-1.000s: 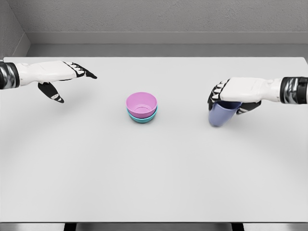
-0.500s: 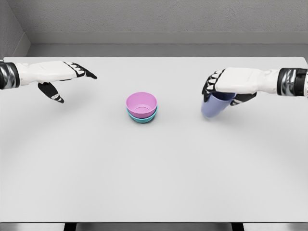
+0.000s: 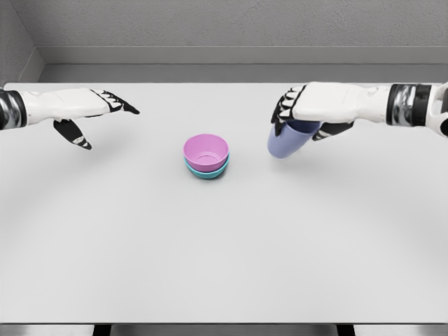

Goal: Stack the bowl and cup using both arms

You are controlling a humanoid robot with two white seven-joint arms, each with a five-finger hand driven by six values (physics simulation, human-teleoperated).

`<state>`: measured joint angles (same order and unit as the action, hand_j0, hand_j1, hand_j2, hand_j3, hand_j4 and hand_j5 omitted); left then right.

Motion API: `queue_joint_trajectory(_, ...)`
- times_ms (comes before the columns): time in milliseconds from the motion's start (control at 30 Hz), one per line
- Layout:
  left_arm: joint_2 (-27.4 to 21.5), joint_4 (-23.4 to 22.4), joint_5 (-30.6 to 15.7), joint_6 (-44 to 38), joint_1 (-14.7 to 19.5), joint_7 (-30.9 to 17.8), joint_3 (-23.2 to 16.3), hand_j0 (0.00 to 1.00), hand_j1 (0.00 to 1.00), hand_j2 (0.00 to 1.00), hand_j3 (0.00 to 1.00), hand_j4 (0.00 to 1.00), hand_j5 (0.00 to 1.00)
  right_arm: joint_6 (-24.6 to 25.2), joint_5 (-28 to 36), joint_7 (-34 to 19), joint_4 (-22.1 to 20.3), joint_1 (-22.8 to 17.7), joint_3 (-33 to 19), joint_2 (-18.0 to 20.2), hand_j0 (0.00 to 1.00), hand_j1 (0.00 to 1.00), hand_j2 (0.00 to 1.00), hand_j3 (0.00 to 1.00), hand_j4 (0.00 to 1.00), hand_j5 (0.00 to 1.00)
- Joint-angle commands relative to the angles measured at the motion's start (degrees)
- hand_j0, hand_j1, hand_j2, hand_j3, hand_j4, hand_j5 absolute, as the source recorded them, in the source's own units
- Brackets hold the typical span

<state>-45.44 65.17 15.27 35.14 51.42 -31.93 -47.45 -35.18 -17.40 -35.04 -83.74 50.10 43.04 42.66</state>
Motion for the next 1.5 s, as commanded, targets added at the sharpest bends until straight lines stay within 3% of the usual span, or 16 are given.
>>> queue_joint_trajectory(0,-0.09,0.05,-0.33,-0.14,0.0,0.03,0.08,1.0,1.0,1.0,1.0,1.0,1.0,0.18,0.44,0.04,-0.02,0.0,0.02,-1.26,0.59,0.59,0.59,0.59,0.59,0.59)
queue_joint_trajectory(700,0.0,0.05,-0.33,-0.14,-0.09,0.03,0.08,1.0,1.0,1.0,1.0,1.0,1.0,0.18,0.35,0.04,-0.1,4.92,0.81,-10.93,0.6,0.6,0.6,0.6,0.6,0.6)
queue_joint_trajectory(867,0.0,0.05,-0.33,-0.14,0.0,0.03,0.08,1.0,1.0,1.0,1.0,1.0,1.0,0.18,-0.09,0.04,-0.1,6.15,3.36,-13.3,0.6,0.6,0.6,0.6,0.6,0.6)
queue_joint_trajectory(1200,0.0,0.05,-0.33,-0.14,0.0,0.03,0.08,1.0,1.0,1.0,1.0,1.0,1.0,0.18,-0.35,0.04,0.6,6.33,4.94,-14.89,0.6,0.6,0.6,0.6,0.6,0.6)
queue_joint_trajectory(1467,0.0,0.05,-0.33,-0.14,-0.09,0.03,0.08,1.0,1.0,1.0,1.0,1.0,1.0,0.18,-0.44,0.04,3.76,6.33,5.47,-16.12,0.6,0.6,0.6,0.6,0.6,0.6)
